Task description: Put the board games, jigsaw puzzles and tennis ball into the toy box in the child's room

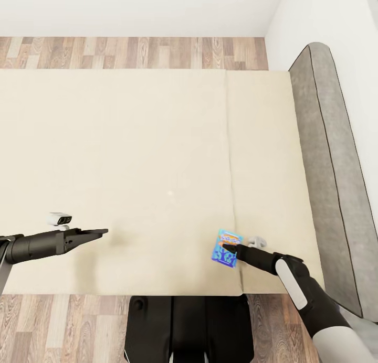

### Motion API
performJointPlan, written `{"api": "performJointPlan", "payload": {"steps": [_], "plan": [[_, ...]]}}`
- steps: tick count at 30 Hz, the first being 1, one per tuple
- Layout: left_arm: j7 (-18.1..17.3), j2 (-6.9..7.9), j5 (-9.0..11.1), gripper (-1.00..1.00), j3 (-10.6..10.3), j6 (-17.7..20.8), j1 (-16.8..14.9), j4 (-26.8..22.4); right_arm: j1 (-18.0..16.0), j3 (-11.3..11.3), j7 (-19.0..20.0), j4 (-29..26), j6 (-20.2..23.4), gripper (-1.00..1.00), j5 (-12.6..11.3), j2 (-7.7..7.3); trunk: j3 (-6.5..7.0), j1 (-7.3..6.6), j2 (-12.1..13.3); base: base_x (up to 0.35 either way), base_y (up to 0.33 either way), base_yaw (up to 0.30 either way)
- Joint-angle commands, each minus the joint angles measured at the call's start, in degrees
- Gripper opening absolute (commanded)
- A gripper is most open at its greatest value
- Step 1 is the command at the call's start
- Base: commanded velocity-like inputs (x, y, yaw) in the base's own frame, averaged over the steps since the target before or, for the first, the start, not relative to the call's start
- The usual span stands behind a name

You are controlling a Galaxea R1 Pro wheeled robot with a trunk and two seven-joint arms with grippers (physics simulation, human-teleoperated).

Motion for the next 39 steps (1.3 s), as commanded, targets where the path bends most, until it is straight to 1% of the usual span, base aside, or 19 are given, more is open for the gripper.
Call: {"api": "performJointPlan", "payload": {"steps": [1,5,8,20,26,31,39], "plan": [[-0.23,0.02,-0.05,1.0,-0.01,0.61,-0.01,-0.01,-0.02,0.06,0.07,-0.04,0.19,1.0,0.0,0.01,-0.06,0.03,-0.09,0.0,0.0,0.0],[-0.23,0.02,-0.06,1.0,-0.01,0.61,-0.01,-0.01,-0.04,0.09,0.04,-0.04,0.17,1.0,0.02,0.68,-0.06,0.03,-0.09,0.0,0.0,0.0],[-0.23,0.02,-0.03,1.0,-0.01,0.61,-0.01,-0.01,-0.05,0.12,0.05,-0.09,0.16,1.0,0.03,0.84,-0.06,0.03,-0.09,0.0,0.0,0.0],[-0.23,0.01,-0.04,1.0,-0.01,0.61,-0.01,-0.01,-0.19,0.12,-0.03,-0.18,0.12,1.0,0.03,0.9,-0.06,0.03,-0.09,0.0,0.0,0.0],[-0.23,0.02,-0.06,1.0,-0.01,0.61,-0.01,-0.01,-1.14,0.14,-0.1,-0.13,0.03,1.0,0.06,0.92,-0.06,0.03,-0.09,0.0,0.0,0.0],[-0.23,0.0,-0.05,1.0,-0.01,0.61,0.0,-0.01,-1.33,0.17,-0.07,-0.12,-1.28,1.0,0.08,0.84,-0.06,0.03,-0.09,0.0,0.0,0.0],[-0.23,0.01,-0.05,1.0,0.03,0.61,-0.01,-0.01,-1.36,0.19,-0.06,-0.08,-1.79,1.0,0.06,0.75,-0.06,0.03,-0.09,0.0,0.0,0.0]]}}
